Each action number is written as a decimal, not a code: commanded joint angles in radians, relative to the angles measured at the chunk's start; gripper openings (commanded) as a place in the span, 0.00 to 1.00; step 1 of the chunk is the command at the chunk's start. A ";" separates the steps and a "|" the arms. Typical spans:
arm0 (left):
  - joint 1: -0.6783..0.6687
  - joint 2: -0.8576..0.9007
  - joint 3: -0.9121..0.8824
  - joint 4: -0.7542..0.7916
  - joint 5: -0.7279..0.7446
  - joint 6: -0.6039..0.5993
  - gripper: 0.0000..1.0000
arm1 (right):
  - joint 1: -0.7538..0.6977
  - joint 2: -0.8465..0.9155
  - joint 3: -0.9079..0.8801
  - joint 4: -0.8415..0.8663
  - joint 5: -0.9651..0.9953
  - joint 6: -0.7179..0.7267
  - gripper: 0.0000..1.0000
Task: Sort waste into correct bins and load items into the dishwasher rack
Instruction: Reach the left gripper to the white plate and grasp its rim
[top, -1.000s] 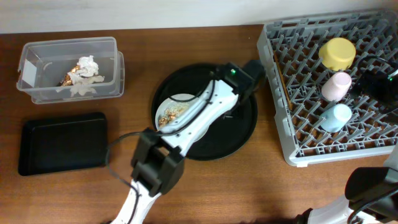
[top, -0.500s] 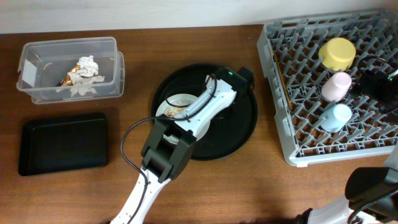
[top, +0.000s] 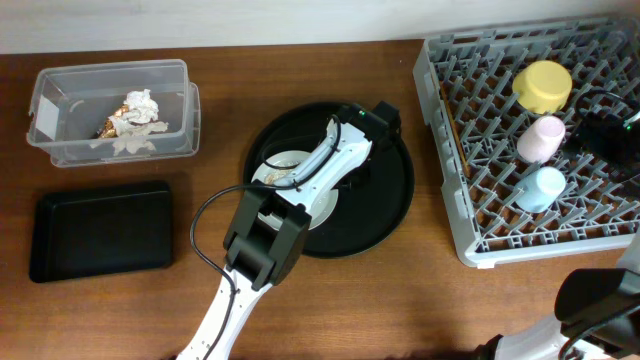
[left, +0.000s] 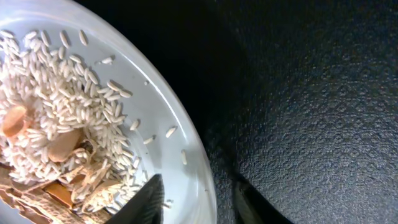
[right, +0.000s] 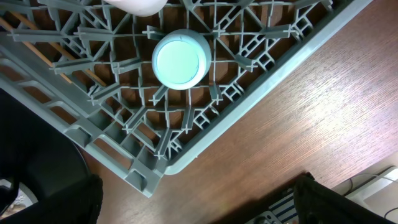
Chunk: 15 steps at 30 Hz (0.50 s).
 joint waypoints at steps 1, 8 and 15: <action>-0.002 0.007 -0.004 -0.001 0.011 -0.001 0.27 | -0.002 -0.004 -0.003 0.000 0.012 0.008 0.98; -0.003 0.010 -0.035 -0.001 0.012 -0.002 0.22 | -0.002 -0.004 -0.003 0.000 0.012 0.008 0.98; -0.007 0.011 -0.055 -0.001 0.014 -0.002 0.12 | -0.002 -0.004 -0.003 0.001 0.012 0.008 0.98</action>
